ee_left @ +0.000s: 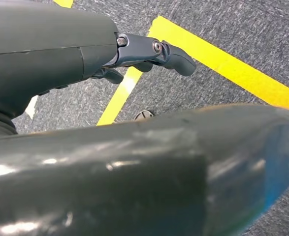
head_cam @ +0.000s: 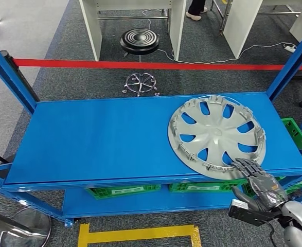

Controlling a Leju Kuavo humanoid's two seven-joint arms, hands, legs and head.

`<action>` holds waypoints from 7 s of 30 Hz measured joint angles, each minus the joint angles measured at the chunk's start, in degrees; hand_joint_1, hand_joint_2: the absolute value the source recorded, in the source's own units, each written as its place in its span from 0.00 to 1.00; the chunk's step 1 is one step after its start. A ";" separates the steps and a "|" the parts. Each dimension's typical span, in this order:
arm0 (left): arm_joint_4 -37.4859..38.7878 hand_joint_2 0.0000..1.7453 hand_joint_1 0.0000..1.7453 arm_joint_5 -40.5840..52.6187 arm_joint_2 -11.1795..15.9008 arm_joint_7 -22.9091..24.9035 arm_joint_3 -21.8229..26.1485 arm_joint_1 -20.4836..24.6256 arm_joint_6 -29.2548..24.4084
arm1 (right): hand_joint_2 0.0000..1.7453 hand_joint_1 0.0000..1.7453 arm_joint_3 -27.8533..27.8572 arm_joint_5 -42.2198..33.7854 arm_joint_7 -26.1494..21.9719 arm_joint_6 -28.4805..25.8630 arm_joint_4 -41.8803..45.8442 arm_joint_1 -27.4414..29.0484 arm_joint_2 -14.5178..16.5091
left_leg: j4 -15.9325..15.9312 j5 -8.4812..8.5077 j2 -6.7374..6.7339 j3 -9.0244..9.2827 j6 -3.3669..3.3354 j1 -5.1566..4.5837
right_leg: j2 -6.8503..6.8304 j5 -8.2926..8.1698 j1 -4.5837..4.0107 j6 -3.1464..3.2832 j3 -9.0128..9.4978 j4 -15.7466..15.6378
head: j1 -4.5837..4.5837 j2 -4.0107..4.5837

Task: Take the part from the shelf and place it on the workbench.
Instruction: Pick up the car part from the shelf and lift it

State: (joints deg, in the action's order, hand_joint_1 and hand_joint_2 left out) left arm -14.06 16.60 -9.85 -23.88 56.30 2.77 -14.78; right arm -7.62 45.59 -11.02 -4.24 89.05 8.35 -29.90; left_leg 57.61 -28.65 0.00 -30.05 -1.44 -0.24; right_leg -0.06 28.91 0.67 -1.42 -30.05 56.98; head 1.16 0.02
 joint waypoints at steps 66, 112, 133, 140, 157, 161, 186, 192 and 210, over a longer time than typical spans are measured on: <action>0.01 0.00 0.00 3.40 1.08 1.72 0.02 0.25 0.22 | 1.00 1.00 3.71 3.64 -3.81 -2.31 -6.58 -3.30 -2.98 | 0.02 0.00 0.00 0.00 0.00 0.00 | 0.00 -0.01 0.00 0.00 -0.01 0.00 | 0.00 0.00; 0.10 0.00 0.00 3.74 1.08 1.20 0.04 0.53 0.11 | 1.00 1.00 7.09 5.30 -6.45 -4.44 -4.22 0.43 -4.68 | 0.03 0.00 0.03 -0.03 0.00 0.00 | -0.01 -0.01 0.00 0.00 -0.02 0.00 | 0.00 0.00; 0.10 0.75 0.00 4.32 1.18 0.96 0.10 0.64 0.46 | 1.00 1.00 7.65 9.84 -7.58 -11.36 4.33 2.73 -4.68 | 0.02 -0.01 0.02 -0.05 -0.01 0.00 | 0.00 0.00 0.00 -0.01 -0.06 0.00 | 0.01 0.00; 0.15 1.00 0.00 4.63 1.16 0.97 0.11 0.64 0.04 | 1.00 1.00 8.84 8.30 -7.58 -11.33 4.73 3.62 -4.67 | 0.02 -0.01 0.02 -0.05 -0.01 0.00 | 0.00 0.00 0.00 -0.01 -0.05 0.00 | 0.00 0.00; 0.34 1.00 0.00 5.38 1.23 1.19 0.17 0.65 -0.02 | 1.00 0.00 12.03 7.29 -8.24 -11.99 2.95 5.03 -2.59 | 0.02 -0.01 0.01 -0.05 -0.01 0.00 | 0.00 0.00 -0.01 -0.01 -0.07 0.00 | 0.00 0.00; 0.34 1.00 0.00 5.46 1.23 0.95 0.17 0.64 0.08 | 0.00 0.00 12.46 7.42 -8.69 -12.78 2.85 5.63 -1.95 | 0.02 -0.01 0.01 -0.05 -0.01 0.00 | 0.00 0.00 -0.01 -0.01 -0.06 0.00 | 0.00 0.00; 0.34 1.00 0.00 6.65 1.27 0.87 0.19 0.79 0.97 | 1.00 0.00 8.96 7.76 -7.67 -12.09 3.94 5.22 3.34 | 0.02 -0.01 0.01 -0.05 -0.01 0.00 | 0.00 0.00 0.00 -0.01 -0.04 0.00 | 0.01 0.00; 0.34 1.00 0.00 7.03 1.26 0.92 0.22 0.80 0.88 | 1.00 0.00 8.39 7.32 -6.15 -10.30 1.03 4.81 3.32 | 0.02 -0.01 0.01 -0.05 -0.01 0.00 | 0.00 0.00 0.00 -0.01 -0.05 0.00 | -0.01 0.00; 0.36 1.00 0.00 7.23 1.30 0.98 0.42 0.80 1.22 | 1.00 0.00 7.80 8.41 -4.19 -9.76 -1.97 5.07 3.30 | 0.02 -0.01 0.01 -0.05 -0.01 0.00 | 0.01 0.00 0.00 -0.01 -0.05 0.00 | 0.00 0.00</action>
State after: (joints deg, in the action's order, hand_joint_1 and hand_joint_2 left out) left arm -13.70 23.83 -8.55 -22.90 56.72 3.57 -13.56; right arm 0.18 54.00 -15.21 -14.00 87.07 13.41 -26.60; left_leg 57.64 -28.66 0.01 -30.10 -1.45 -0.25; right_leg -0.05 28.91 0.67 -1.43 -30.10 56.98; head 1.16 0.02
